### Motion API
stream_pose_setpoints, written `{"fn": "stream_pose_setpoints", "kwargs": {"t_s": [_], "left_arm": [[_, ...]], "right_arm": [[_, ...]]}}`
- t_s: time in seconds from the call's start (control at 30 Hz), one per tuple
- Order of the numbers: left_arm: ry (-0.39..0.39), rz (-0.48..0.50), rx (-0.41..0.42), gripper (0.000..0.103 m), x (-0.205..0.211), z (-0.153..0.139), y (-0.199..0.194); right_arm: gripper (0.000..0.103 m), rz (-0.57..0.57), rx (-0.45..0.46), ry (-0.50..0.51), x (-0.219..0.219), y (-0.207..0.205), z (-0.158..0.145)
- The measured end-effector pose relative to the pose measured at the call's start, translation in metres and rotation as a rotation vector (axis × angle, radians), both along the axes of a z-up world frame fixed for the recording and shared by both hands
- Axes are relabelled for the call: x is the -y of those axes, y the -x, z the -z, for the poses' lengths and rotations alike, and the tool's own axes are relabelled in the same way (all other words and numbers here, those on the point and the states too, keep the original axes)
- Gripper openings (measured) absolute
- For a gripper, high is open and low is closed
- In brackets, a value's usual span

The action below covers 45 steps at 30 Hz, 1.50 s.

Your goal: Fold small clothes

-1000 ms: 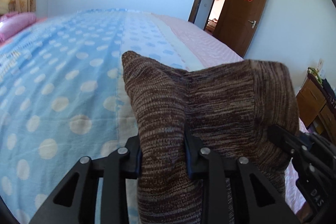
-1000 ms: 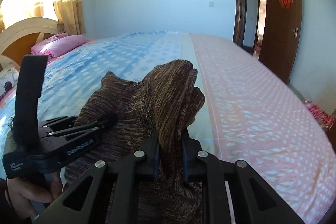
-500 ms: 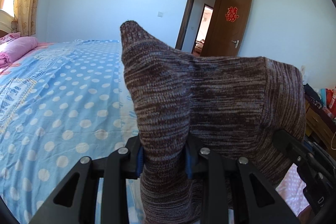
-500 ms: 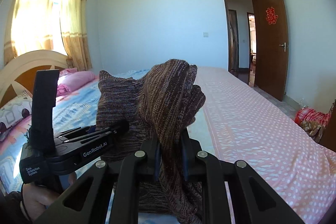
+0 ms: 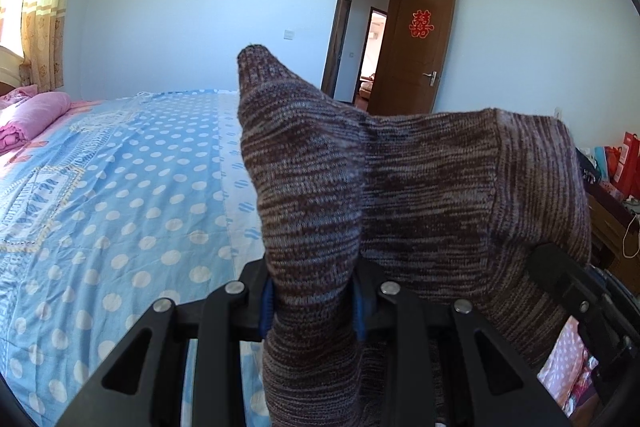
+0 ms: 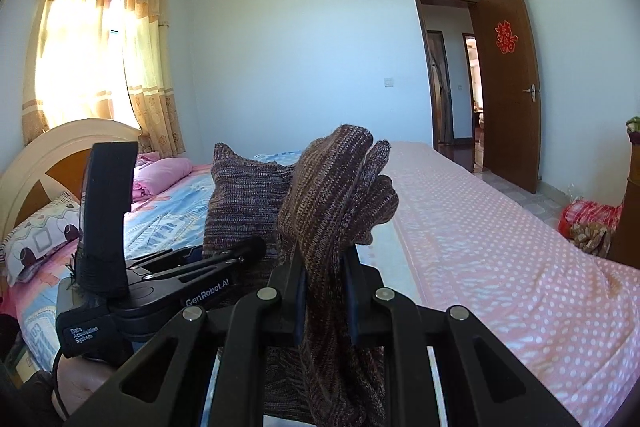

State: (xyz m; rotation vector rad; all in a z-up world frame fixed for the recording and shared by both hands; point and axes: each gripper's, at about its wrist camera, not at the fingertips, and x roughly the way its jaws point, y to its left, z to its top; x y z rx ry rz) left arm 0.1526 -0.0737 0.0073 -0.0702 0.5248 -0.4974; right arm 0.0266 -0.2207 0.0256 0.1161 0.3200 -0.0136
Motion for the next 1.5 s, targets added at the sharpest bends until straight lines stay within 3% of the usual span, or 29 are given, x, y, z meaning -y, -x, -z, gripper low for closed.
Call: {"fn": "stream_pose_setpoints", "kwargs": {"t_s": [0.3,0.57,1.07,1.5], "left_arm": [[-0.042,0.031,-0.012,0.030,0.006,0.012,0.027],[-0.058,0.093,0.004,0.030,0.047,0.011,0.029],[-0.109,0.217,-0.039,0.030,0.145,0.033,0.006],[-0.145,0.242,-0.081,0.030,0.186,0.052,-0.006]], "right_arm": [[0.016,0.031,-0.008,-0.004,0.007,0.028,0.010],[0.016,0.123,0.011,0.007,0.042,0.047,0.008],[0.015,0.284,-0.073,-0.033,0.137,0.031,0.037],[0.015,0.306,-0.121,-0.050,0.162,0.007,0.054]]}}
